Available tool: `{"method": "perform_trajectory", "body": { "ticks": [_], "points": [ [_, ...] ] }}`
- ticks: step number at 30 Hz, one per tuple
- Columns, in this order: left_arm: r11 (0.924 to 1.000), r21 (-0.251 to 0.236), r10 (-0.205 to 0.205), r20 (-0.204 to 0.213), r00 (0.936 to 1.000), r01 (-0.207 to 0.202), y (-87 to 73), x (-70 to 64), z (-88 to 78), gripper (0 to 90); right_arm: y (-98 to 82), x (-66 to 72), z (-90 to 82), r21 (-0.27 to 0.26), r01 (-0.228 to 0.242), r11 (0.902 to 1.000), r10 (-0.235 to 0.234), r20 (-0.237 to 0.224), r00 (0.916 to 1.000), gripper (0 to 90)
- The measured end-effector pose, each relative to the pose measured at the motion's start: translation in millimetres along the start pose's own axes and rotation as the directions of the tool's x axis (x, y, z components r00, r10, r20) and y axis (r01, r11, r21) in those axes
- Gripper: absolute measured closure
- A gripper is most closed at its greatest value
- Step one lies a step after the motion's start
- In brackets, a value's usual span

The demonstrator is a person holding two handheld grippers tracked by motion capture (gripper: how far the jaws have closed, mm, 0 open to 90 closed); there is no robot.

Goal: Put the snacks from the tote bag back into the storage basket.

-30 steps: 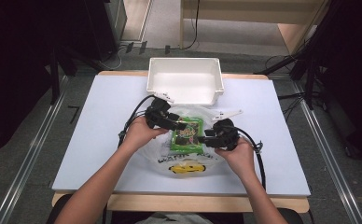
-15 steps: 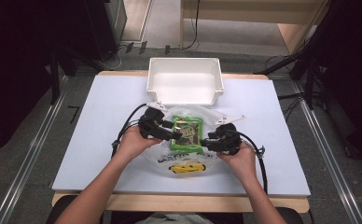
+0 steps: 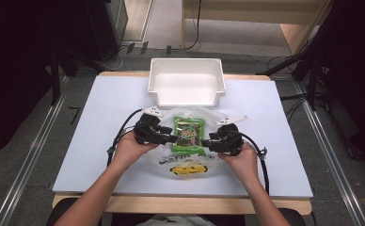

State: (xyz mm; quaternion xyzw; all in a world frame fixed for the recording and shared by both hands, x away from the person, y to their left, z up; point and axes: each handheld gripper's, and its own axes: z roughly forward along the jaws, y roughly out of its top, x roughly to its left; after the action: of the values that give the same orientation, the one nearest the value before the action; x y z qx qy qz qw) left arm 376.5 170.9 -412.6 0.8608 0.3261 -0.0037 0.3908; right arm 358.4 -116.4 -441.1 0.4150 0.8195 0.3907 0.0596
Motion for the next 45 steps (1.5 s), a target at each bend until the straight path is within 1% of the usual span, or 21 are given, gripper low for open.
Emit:
{"method": "perform_trajectory", "body": {
  "ticks": [2, 3, 6, 7, 9, 12, 15, 17, 20, 22, 23, 24, 25, 27, 28, 31, 33, 37, 40, 42, 45],
  "points": [
    [1.0000, 0.008, -0.001, -0.010, 0.9999, 0.001, -2.4, 0.8, 0.8, 60.2, 0.4, 0.6, 0.6, 0.002, 0.007, 1.0000, -0.007, 0.000, 1.0000, 52.1],
    [0.9999, 0.013, -0.007, -0.012, 0.9999, 0.007, -3.3, 1.2, 1.0, 61.8, 0.6, 0.6, 0.9, -0.001, 0.013, 0.9999, -0.013, 0.000, 0.9999, 52.2],
    [0.9999, 0.000, -0.015, -0.011, 0.9998, 0.015, -6.1, 1.8, 2.9, 68.4, 0.3, 0.7, 2.2, 0.003, 0.024, 0.9997, -0.024, 0.004, 0.9997, 52.0],
    [0.9999, 0.004, -0.015, -0.016, 0.9997, 0.016, -6.9, 2.1, 4.2, 69.6, 0.1, 1.0, 2.3, 0.005, 0.020, 0.9998, -0.020, 0.005, 0.9998, 51.9],
    [0.9992, 0.014, -0.038, -0.006, 0.9992, 0.038, -8.8, 3.1, 8.0, 73.9, 0.0, 0.8, 3.8, 0.001, 0.019, 0.9998, -0.019, -0.002, 0.9998, 51.5],
    [0.9990, 0.027, -0.036, 0.004, 0.9993, 0.036, -10.4, 2.8, 12.5, 80.4, 0.1, 0.9, 6.4, 0.003, 0.024, 0.9997, -0.024, 0.000, 0.9997, 51.3],
    [0.9991, 0.024, -0.035, 0.002, 0.9994, 0.035, -10.7, 1.5, 16.5, 83.5, 0.5, 1.8, 6.8, 0.000, 0.022, 0.9998, -0.022, 0.003, 0.9998, 51.3],
    [0.9990, 0.026, -0.037, -0.005, 0.9993, 0.037, -10.7, 2.2, 19.3, 83.8, 1.0, 2.3, 6.7, -0.001, 0.016, 0.9999, -0.016, 0.004, 0.9999, 51.3],
    [0.9981, 0.042, -0.043, -0.022, 0.9988, 0.044, -11.0, 2.9, 25.1, 83.4, 1.9, 1.9, 7.6, -0.005, 0.029, 0.9996, -0.029, 0.006, 0.9996, 51.4],
    [0.9976, 0.046, -0.050, -0.026, 0.9984, 0.052, -11.5, 4.7, 28.7, 83.2, 3.1, 2.9, 7.9, -0.005, 0.016, 0.9999, -0.016, 0.009, 0.9998, 51.4],
    [0.9974, 0.051, -0.049, -0.030, 0.9983, 0.051, -11.9, 5.5, 31.0, 83.3, 4.0, 2.7, 8.3, -0.007, 0.025, 0.9997, -0.025, 0.012, 0.9996, 51.4],
    [0.9975, 0.049, -0.049, -0.027, 0.9984, 0.051, -12.5, 6.4, 32.2, 83.4, 4.7, 3.4, 8.9, -0.011, 0.021, 0.9997, -0.021, 0.015, 0.9997, 51.4],
    [0.9972, 0.044, -0.059, -0.021, 0.9981, 0.060, -12.6, 7.3, 32.4, 83.7, 5.6, 3.5, 9.4, -0.008, 0.024, 0.9997, -0.024, 0.013, 0.9996, 51.4],
    [0.9974, 0.043, -0.056, -0.026, 0.9981, 0.058, -12.6, 7.7, 32.1, 83.7, 7.2, 4.7, 11.1, -0.004, 0.020, 0.9998, -0.020, 0.016, 0.9997, 51.4],
    [0.9975, 0.046, -0.053, -0.026, 0.9982, 0.055, -12.8, 8.1, 31.9, 83.7, 8.2, 4.3, 12.4, -0.003, 0.027, 0.9996, -0.027, 0.014, 0.9995, 51.4],
    [0.9970, 0.040, -0.065, -0.026, 0.9976, 0.066, -14.1, 9.0, 31.6, 84.0, 10.5, 4.3, 15.4, -0.003, 0.030, 0.9996, -0.030, 0.017, 0.9994, 51.4],
    [0.9965, 0.036, -0.074, -0.024, 0.9970, 0.075, -15.0, 9.3, 31.5, 83.9, 11.5, 3.9, 16.2, -0.003, 0.019, 0.9998, -0.019, 0.013, 0.9997, 51.4],
    [0.9961, 0.046, -0.073, -0.027, 0.9969, 0.075, -15.8, 11.0, 30.5, 83.9, 14.5, 2.5, 14.5, -0.023, -0.002, 0.9997, 0.002, 0.011, 0.9999, 51.4],
    [0.9956, 0.049, -0.079, -0.037, 0.9962, 0.080, -16.9, 12.2, 30.4, 84.0, 19.2, 2.6, 13.3, -0.016, -0.007, 0.9999, 0.007, 0.014, 0.9999, 51.1],
    [0.9950, 0.051, -0.084, -0.033, 0.9959, 0.086, -17.7, 13.6, 30.0, 84.1, 22.6, 3.8, 12.5, -0.020, -0.019, 0.9996, 0.019, 0.010, 0.9998, 50.6],
    [0.9944, 0.052, -0.090, -0.031, 0.9954, 0.092, -18.1, 14.2, 30.1, 84.1, 26.1, 4.2, 12.8, -0.020, -0.023, 0.9995, 0.024, 0.002, 0.9997, 50.3]
  ]
}}
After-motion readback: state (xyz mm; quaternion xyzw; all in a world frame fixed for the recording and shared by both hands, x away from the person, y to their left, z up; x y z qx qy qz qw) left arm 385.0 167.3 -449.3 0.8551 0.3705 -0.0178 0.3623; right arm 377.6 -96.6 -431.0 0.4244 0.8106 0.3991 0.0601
